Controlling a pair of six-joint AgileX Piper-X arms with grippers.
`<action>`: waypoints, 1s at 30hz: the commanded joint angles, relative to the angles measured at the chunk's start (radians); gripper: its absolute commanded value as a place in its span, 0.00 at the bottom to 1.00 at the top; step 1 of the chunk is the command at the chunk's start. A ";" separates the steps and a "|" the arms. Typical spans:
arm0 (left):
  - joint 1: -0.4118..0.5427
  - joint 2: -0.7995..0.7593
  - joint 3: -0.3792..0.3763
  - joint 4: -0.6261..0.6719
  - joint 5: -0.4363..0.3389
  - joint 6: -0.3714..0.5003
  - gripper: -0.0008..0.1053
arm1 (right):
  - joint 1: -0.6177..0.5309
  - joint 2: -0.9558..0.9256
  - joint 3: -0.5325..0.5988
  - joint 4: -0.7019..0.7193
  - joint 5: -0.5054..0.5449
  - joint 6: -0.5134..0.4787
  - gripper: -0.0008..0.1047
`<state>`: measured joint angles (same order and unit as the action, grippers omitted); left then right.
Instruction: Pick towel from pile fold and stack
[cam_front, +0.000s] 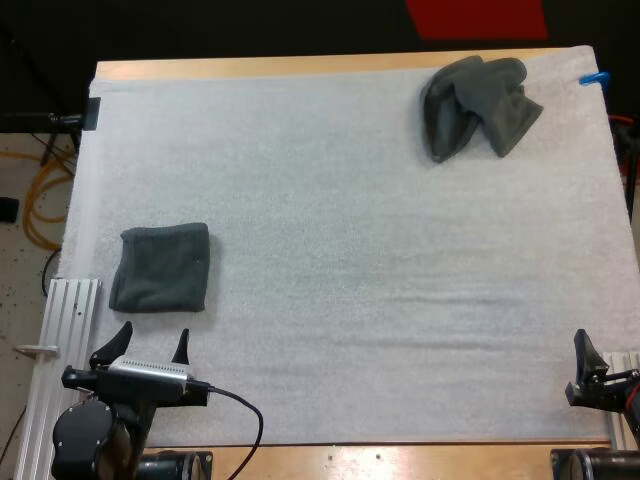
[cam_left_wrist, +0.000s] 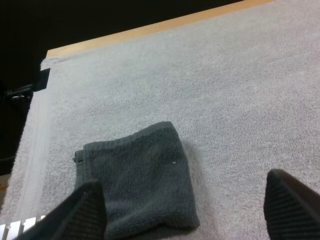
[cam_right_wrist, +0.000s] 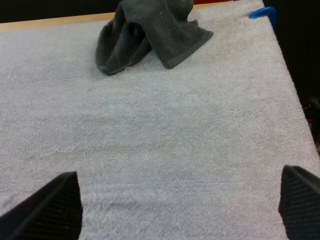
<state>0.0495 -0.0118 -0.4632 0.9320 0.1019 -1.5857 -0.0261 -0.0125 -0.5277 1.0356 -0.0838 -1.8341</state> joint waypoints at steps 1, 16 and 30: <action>0.001 -0.140 0.000 -0.016 0.006 -0.011 0.61 | -0.004 -0.040 0.001 -0.006 -0.003 -0.001 0.75; 0.001 0.092 -0.148 -0.019 0.200 -0.011 0.61 | -0.004 0.010 -0.063 -0.030 -0.003 0.003 0.75; -0.157 0.461 -0.436 -0.019 0.388 -0.005 0.61 | -0.004 0.351 -0.285 -0.034 -0.293 0.003 0.75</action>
<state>-0.0929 0.4425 -0.8874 0.9256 0.4807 -1.5868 -0.0261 0.3289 -0.8002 1.0124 -0.3375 -1.8256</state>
